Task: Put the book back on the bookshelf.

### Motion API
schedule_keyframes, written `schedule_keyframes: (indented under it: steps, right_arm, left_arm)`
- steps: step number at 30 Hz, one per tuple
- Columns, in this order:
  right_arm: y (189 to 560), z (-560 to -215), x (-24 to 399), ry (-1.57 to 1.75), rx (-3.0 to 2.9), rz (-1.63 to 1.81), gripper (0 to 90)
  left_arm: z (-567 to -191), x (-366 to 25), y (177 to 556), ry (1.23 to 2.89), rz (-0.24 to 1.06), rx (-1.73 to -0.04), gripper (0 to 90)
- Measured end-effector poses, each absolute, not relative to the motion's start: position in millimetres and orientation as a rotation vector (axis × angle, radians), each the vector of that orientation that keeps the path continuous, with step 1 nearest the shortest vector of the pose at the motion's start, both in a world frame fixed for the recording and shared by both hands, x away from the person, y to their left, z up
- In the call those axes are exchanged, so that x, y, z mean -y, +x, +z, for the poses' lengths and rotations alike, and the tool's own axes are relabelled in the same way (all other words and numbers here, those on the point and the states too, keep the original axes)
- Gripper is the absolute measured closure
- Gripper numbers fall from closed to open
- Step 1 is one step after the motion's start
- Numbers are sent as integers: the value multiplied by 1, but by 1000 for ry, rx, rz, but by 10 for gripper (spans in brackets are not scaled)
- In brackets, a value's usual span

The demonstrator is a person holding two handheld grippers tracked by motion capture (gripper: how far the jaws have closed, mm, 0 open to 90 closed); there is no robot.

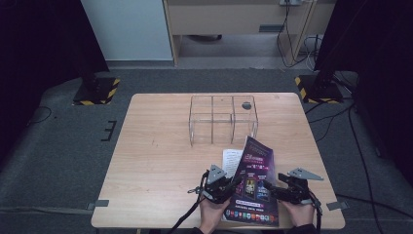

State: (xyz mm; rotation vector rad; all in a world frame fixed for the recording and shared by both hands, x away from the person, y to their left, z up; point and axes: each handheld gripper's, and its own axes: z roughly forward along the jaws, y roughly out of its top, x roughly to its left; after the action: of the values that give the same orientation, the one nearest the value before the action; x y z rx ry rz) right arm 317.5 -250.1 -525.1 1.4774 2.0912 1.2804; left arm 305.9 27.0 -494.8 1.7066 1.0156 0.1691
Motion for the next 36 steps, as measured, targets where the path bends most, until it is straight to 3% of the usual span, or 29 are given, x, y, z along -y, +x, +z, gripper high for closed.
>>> schedule_keyframes:
  steps: [16, 26, 36]
  right_arm:
    - [322, -531, 248, 1502, -2156, 1440, 217]
    - [328, -538, 245, 1597, -2228, 1535, 262]
    - [327, -531, 248, 1808, -2231, 1552, 644]
  left_arm:
    - [-483, -31, 298, 1669, 207, -959, 849]
    - [-486, -32, 298, 1668, 214, -950, 849]
    - [-490, -41, 300, 1659, 212, -969, 848]
